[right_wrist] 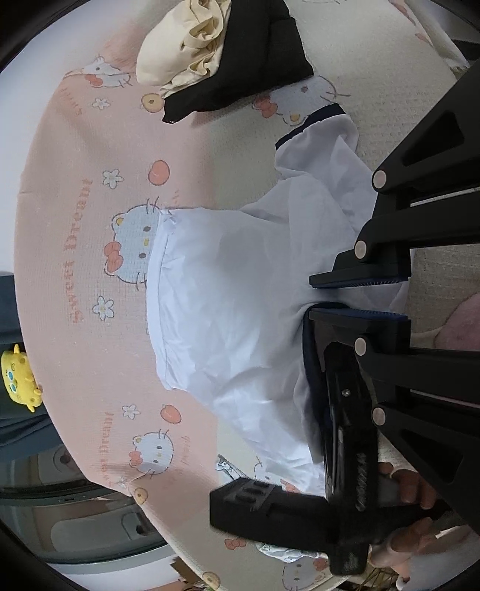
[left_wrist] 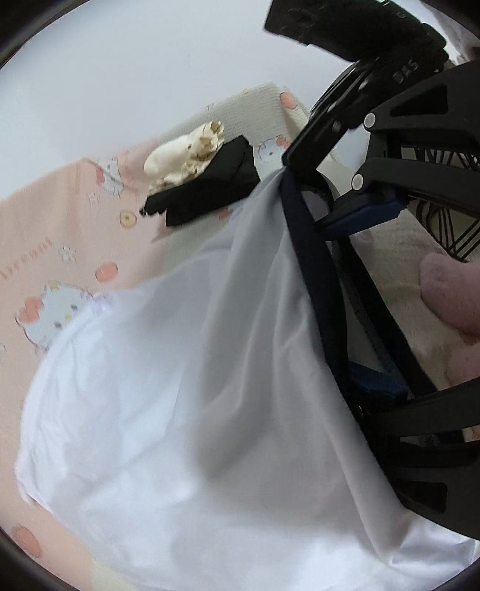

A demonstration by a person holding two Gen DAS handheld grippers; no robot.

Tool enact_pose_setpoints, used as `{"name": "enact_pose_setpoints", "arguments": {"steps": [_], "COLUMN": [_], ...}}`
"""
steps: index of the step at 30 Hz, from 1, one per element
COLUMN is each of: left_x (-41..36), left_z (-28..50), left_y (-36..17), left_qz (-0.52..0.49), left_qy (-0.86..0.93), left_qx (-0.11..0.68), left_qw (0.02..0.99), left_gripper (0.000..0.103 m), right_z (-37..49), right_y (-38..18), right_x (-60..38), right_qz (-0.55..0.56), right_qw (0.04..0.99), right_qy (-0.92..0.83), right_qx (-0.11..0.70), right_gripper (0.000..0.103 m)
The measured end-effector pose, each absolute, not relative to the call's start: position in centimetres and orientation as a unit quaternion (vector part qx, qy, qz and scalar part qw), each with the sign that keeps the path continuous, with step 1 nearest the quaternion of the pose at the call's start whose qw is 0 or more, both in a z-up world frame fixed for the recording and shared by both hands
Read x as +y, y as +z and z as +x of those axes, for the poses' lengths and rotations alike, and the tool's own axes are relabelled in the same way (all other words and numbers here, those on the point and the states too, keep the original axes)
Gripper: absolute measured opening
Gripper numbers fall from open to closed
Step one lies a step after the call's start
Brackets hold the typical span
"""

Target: Fold clothes

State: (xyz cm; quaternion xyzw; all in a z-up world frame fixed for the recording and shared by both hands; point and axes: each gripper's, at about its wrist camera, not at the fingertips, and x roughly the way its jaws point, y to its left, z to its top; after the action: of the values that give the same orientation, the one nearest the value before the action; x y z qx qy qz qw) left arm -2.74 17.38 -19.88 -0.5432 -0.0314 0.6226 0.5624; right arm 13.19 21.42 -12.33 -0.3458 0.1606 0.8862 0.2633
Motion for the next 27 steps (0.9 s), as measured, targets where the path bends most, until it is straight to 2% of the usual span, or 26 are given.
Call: {"name": "enact_pose_setpoints", "arguments": {"steps": [13, 14, 15, 17, 22, 24, 27], "left_x": [20.5, 20.6, 20.8, 21.1, 20.7, 20.4, 19.8], "left_z": [-1.2, -1.2, -1.2, -1.2, -1.4, -1.7, -2.3], "left_y": [-20.1, -20.1, -20.1, -20.0, -20.3, -20.4, -20.5], "left_qz": [-0.528, -0.527, -0.525, -0.522, -0.520, -0.520, -0.518], "left_qy": [0.621, 0.623, 0.626, 0.630, 0.626, 0.624, 0.623], "left_qx": [0.021, 0.023, 0.025, 0.028, 0.025, 0.020, 0.013], "left_qw": [0.579, 0.577, 0.576, 0.574, 0.581, 0.583, 0.586], "left_gripper": [0.061, 0.061, 0.061, 0.061, 0.061, 0.061, 0.061], "right_z": [13.3, 13.4, 13.5, 13.6, 13.4, 13.0, 12.3], "right_y": [-12.8, -12.9, -12.9, -13.1, -13.6, -14.2, -15.1], "right_x": [20.8, 20.8, 20.8, 20.5, 19.5, 19.5, 19.8], "right_qz": [-0.373, -0.377, -0.381, -0.387, -0.407, -0.418, -0.432], "right_qw": [0.273, 0.274, 0.276, 0.277, 0.281, 0.282, 0.290], "right_qy": [0.876, 0.874, 0.871, 0.869, 0.862, 0.857, 0.847], "right_qx": [0.139, 0.141, 0.142, 0.139, 0.110, 0.109, 0.110], "right_gripper": [0.009, 0.012, 0.024, 0.036, 0.039, 0.045, 0.046]}}
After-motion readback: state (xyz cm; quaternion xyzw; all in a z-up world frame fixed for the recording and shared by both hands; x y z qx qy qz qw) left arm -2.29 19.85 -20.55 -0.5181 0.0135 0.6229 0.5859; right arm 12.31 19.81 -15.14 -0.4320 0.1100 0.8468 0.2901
